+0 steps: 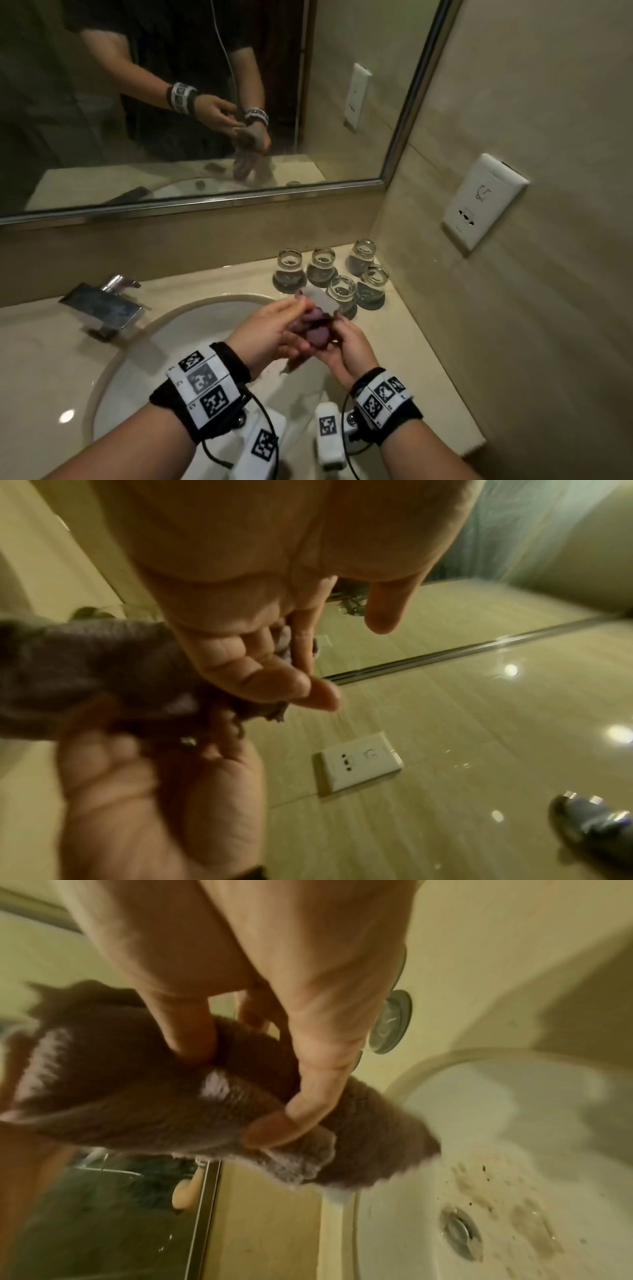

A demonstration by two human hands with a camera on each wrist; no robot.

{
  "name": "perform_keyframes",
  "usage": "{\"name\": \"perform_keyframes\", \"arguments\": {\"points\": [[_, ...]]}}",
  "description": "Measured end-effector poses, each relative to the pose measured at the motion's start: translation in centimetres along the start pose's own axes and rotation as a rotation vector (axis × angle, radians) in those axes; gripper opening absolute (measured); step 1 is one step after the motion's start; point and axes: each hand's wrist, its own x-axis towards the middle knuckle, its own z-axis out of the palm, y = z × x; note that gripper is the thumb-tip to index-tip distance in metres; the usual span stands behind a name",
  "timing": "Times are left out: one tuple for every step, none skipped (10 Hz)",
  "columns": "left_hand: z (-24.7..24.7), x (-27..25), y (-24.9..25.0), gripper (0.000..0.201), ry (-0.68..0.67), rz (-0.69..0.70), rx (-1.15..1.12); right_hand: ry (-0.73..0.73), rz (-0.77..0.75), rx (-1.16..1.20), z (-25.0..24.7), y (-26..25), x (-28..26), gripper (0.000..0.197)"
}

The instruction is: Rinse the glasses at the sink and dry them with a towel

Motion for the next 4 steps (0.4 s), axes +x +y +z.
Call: {"name": "perform_keyframes", "arguments": {"points": [[-1.3, -0.2, -0.4, 0.035, 0.138, -0.005, 0.051, 0.184, -0.119, -0.203, -1.7, -1.1, -0.6, 0.026], [-1.8, -0.5, -0.4, 0.031, 0.126, 0.017, 0.081, 0.194, -0.216, -0.352, -3.1, -3.2, -1.6, 0.019], [-1.6, -1.5, -0.1, 0.031, 0.089, 0.016, 0.096, 0.259, -0.255, -0.549, -4.7, -4.3, -1.5, 0.018], [-1.8, -2.0, 0.1, 0.031, 0.077, 0.021, 0.082, 0.392, -0.178, -1.174, -7.1, -4.0, 0.0, 0.040]]}}
